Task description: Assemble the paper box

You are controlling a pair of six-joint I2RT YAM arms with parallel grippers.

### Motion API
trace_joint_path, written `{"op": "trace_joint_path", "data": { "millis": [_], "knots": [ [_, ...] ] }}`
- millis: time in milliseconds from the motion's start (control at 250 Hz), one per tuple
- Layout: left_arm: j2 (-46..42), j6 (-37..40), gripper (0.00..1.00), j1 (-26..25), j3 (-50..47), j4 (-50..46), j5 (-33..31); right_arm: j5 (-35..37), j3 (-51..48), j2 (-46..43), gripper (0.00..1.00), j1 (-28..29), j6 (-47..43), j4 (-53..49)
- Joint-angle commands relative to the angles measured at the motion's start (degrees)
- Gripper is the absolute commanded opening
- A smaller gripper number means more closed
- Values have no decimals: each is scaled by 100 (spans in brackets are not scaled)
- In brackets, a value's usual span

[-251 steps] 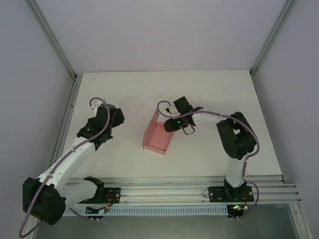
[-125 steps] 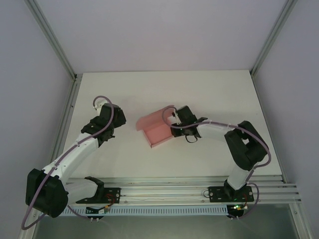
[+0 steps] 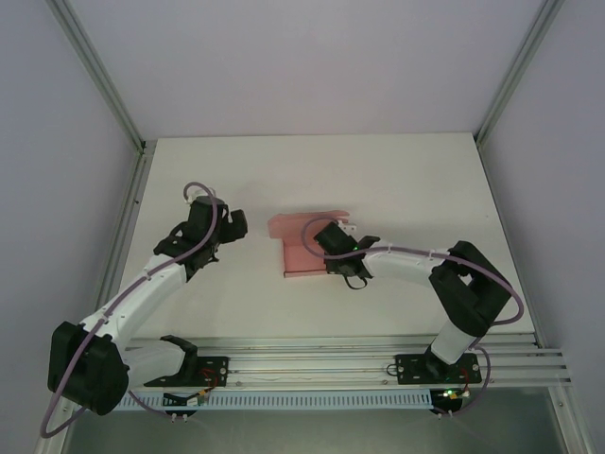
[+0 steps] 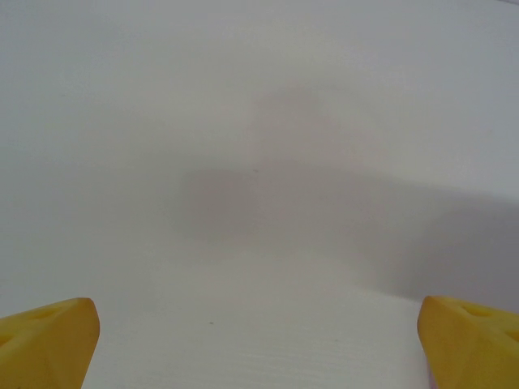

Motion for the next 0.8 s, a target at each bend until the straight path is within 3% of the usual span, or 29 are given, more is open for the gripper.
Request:
{"op": "trace_joint_path", "data": {
  "millis": [0,48,136,331,419,523,583,711,795],
  "knots": [
    [-72,657,100,43,-210,580,1310,163,150,-290,32,-2,347,-263],
    [-67,921,100,40,-315,805,1721,146,126,-427,42,-16,320,-290],
    [-102,1496,99,39,-513,1141,2222,326,109,-734,48,-45,-7,-449],
    [-173,3248,97,38,-476,1201,3434,8,52,-1553,75,-681,-1724,-292],
    [-87,3878,97,37,-435,1225,3738,-504,32,-1877,83,-985,-2739,-63],
    [270,4228,94,44,-91,1166,3635,-1897,-28,-2068,95,-1377,-4223,145],
    [591,4248,89,61,325,859,3524,-2226,137,-2013,95,-1593,-4717,7],
    [1262,4873,77,63,1031,-28,3954,-3600,458,-1714,93,-2140,-5682,-120],
    [1604,4974,72,72,1331,-219,3855,-4034,800,-1317,84,-2317,-6182,-268]
  ]
}}
